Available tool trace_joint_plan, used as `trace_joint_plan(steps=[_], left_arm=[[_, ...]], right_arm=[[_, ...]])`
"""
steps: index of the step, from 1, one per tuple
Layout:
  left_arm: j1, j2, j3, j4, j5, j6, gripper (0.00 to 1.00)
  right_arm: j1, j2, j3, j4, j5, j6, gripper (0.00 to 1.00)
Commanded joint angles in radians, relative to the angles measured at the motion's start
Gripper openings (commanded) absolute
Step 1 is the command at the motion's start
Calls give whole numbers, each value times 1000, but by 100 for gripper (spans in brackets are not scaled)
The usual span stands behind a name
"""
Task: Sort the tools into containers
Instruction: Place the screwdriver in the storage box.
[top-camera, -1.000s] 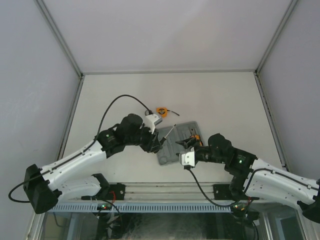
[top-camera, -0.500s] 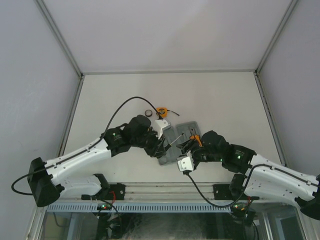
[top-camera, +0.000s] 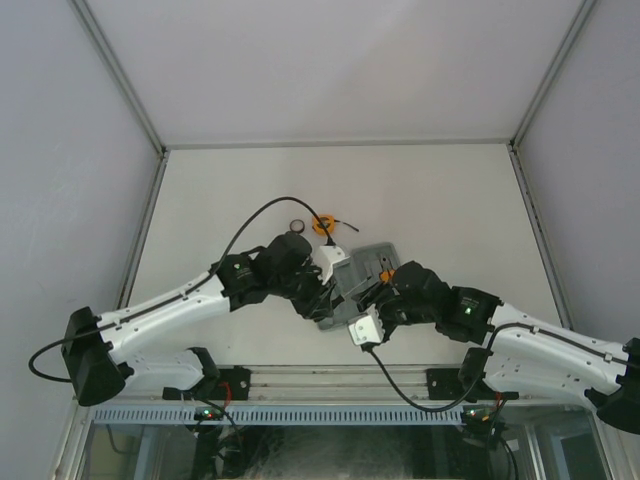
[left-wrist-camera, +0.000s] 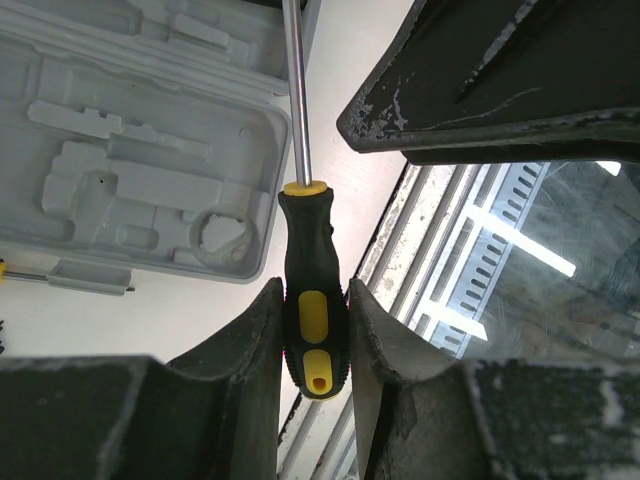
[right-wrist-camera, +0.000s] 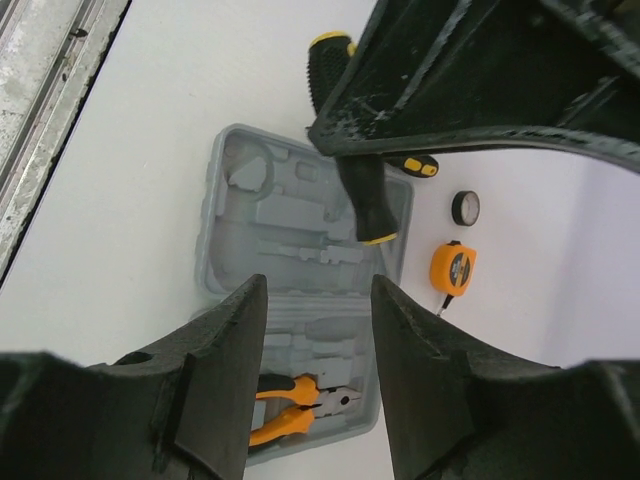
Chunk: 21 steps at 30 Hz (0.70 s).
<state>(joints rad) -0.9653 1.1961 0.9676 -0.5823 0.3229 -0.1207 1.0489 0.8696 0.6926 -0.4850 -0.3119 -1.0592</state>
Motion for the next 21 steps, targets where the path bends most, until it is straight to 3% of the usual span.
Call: trace_joint_plan(steps=[1,16,21], left_arm=[[-13,8,68,-11,27,37,0],[-32,7,63,-11,82,44,0],[-35,-3,62,-11,84,46,0]], right_arm=[[16,8,57,37,-4,-10,45],[23,69,58,103,28,11,43],[30,109,58,101,68,13,33]])
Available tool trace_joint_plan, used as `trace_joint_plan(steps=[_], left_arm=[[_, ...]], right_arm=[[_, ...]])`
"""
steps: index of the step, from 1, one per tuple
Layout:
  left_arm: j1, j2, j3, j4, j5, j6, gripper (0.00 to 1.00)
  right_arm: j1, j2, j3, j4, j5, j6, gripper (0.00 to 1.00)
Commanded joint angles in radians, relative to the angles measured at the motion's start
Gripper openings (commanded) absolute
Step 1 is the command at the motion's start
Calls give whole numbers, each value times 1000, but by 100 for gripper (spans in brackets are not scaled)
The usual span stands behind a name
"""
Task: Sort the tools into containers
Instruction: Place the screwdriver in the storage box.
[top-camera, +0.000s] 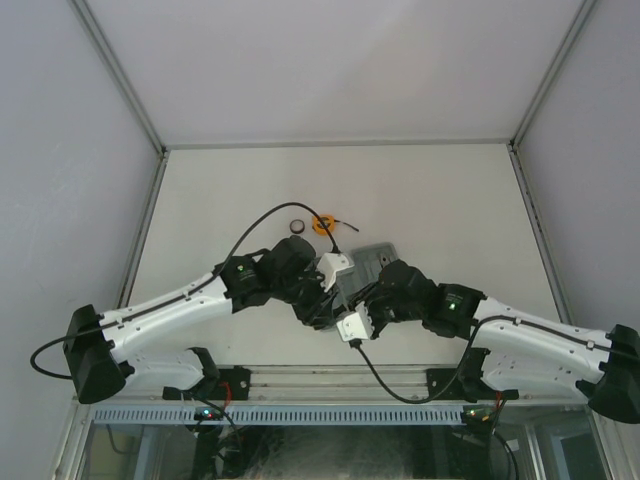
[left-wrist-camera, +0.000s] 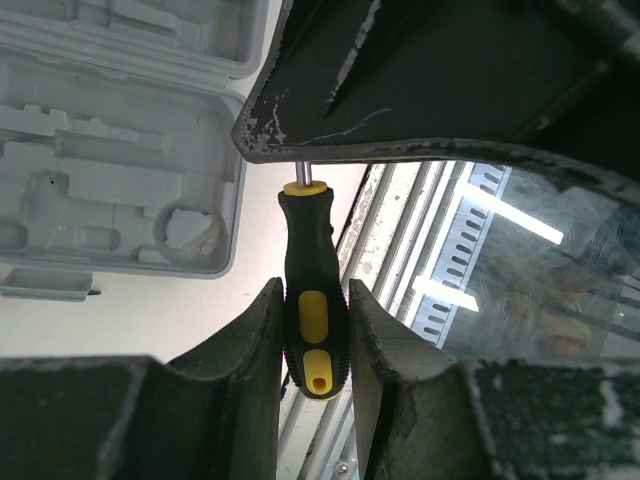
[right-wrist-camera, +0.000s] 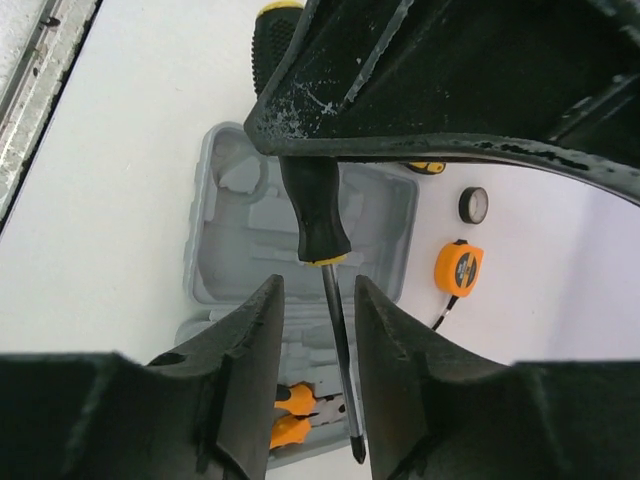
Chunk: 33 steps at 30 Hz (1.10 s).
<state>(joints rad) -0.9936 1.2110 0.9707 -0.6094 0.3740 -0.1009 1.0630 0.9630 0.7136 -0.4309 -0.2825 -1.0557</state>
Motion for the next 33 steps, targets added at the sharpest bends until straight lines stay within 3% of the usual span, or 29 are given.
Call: trace_joint_plan(steps=[1,10,16,21,28,33], left_arm=[[-7,-20,59,16,33,27,0],[-7,-47,54,34,26,31,13],[-4,-130,46,83,-47,6,38],[38,-243,9,167,-75,-45,47],[286,-372,-99,292,-61,-225,49],[397,-387,-136,280,-124,-287,50]], right_arm=[[18,20,37,47,49,17,30],[23,-16,37,37,78,56,1],[19,-62,36,8,91,101,0],[12,-93,5,36,110,180,0],[-9,-134,-57,189,160,512,0],[-2,-163,-103,318,285,877,0]])
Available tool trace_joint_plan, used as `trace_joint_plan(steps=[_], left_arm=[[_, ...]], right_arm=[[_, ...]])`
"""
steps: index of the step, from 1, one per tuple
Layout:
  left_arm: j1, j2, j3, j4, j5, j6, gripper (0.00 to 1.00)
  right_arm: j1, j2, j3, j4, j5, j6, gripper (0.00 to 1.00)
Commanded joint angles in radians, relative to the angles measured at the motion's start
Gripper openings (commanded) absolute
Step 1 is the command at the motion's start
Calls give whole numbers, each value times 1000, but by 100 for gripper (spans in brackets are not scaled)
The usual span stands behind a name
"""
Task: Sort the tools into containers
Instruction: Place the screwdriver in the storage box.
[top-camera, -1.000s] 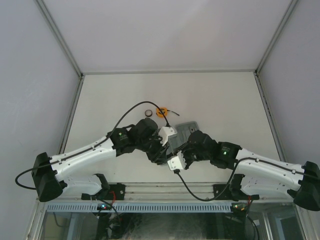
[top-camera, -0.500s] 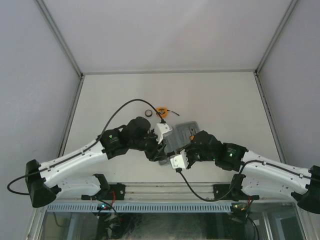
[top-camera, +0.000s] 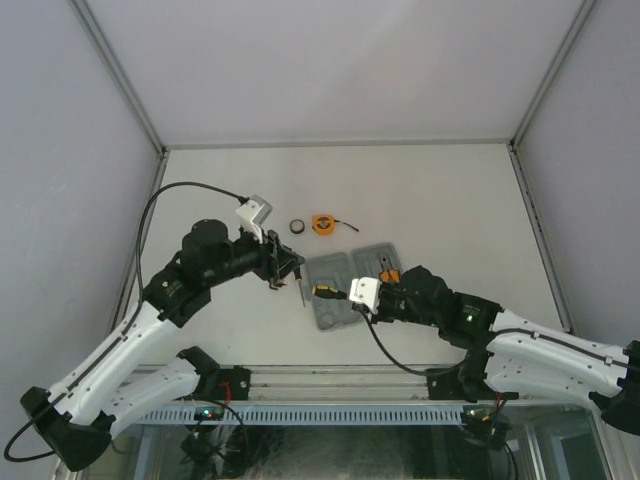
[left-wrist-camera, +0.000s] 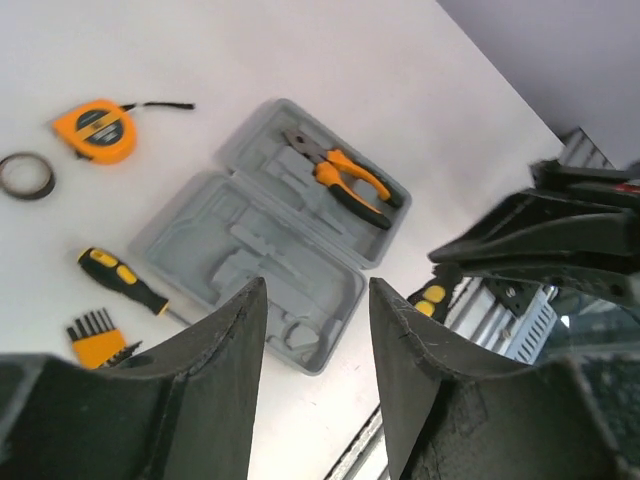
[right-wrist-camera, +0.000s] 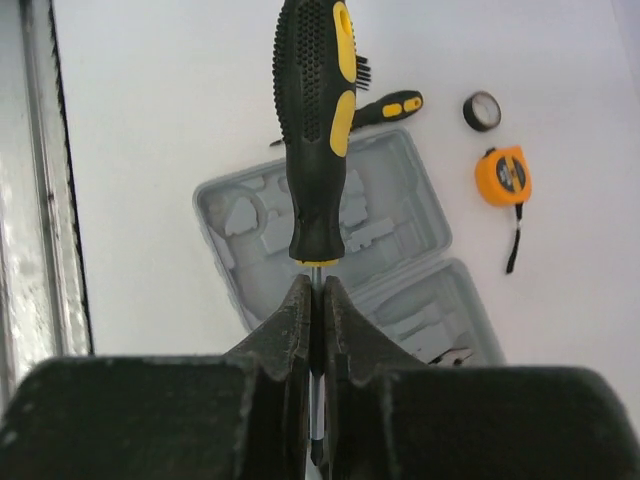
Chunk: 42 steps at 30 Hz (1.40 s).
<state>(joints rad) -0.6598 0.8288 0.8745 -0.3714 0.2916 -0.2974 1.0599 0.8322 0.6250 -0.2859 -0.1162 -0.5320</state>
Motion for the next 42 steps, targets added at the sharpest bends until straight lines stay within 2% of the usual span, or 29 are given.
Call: trace_joint_plan(steps=[1,3,7,11,14,18,23,35,42], left_arm=[[77,-2,-43,34,-49,-101,50],[94,6,-50,26,-66,-115,50],[103,24,-54,15,-95,-128,50],[103,35,-52,3,-129,-136,50],[103,42,-53,-5,-145,-137,50],[102,52,-51,-18,-159,-139,50],[103,55,-55,-30,-174,-136,50],[103,62,-81,-50,-187,-135,49],[103,63,-93,-53,-185,-137,49]], right_arm=[[2,-32,-14,179,169,454,0],[-2,-29,-15,172,290,615,0],[-49,-2,-12,102,406,825,0],[-159,24,5,-10,378,1020,0],[-297,46,17,-62,215,1106,0],[-424,103,26,-76,20,1144,0],[-457,213,68,-85,-47,1166,0],[-426,444,185,-131,-36,1224,0],[-391,574,255,-164,32,1253,0]])
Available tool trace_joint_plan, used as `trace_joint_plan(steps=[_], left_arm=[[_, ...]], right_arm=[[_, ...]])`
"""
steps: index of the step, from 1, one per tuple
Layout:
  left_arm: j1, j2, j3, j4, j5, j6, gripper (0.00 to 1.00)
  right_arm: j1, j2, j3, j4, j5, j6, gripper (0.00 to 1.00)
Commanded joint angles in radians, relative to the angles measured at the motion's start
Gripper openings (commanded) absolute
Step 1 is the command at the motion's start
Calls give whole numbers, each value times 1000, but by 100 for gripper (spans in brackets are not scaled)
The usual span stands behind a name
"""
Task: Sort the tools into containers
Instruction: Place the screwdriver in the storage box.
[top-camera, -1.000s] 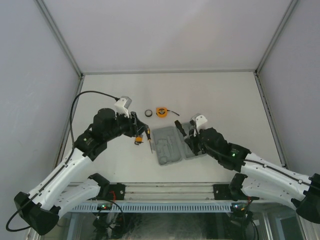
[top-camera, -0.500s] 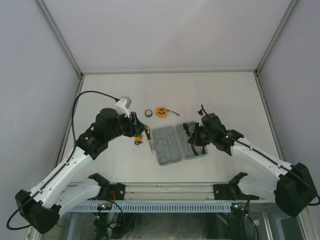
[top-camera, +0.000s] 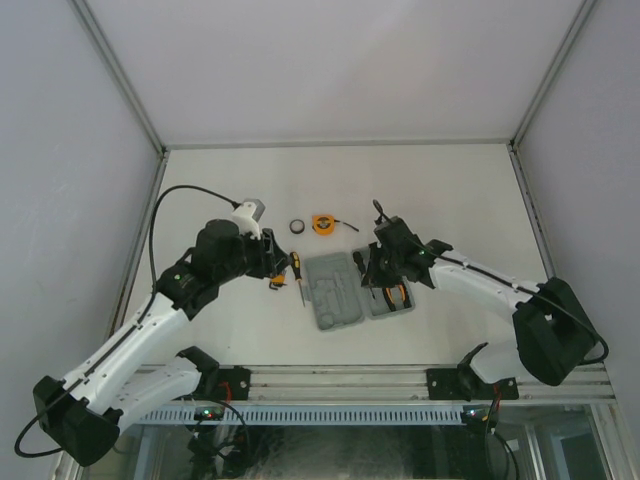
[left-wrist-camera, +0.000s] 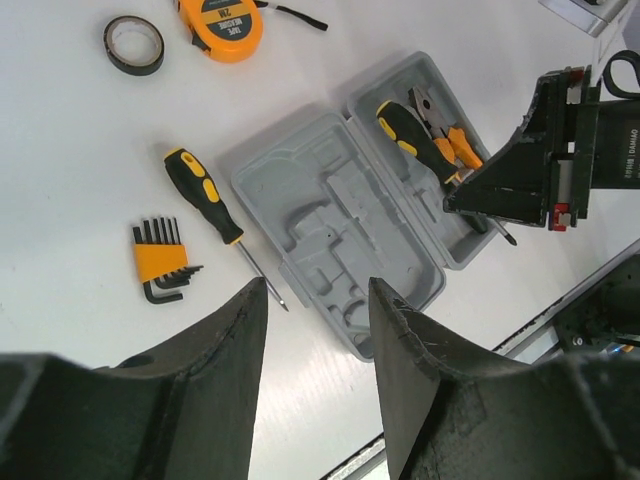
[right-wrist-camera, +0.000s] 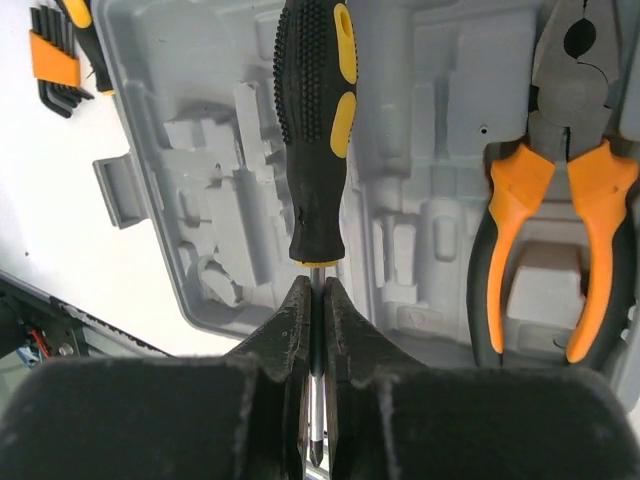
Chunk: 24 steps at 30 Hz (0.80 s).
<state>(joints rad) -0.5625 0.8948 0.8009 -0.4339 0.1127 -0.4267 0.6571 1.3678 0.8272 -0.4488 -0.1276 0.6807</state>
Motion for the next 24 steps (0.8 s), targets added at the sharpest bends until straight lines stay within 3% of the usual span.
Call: trace_joint_plan(steps=[1,11,24], left_arm=[[6,-3,-20,9,-7,-8,49],[6,-5,-29,6,-4,-9,49],[6,5,-28,5,2,-11,49]], right_arm=[[12,51,60,-1,52,45,0],[7,158,133,-22,109,17,0],[-14,232,170,-43,81,-28,10]])
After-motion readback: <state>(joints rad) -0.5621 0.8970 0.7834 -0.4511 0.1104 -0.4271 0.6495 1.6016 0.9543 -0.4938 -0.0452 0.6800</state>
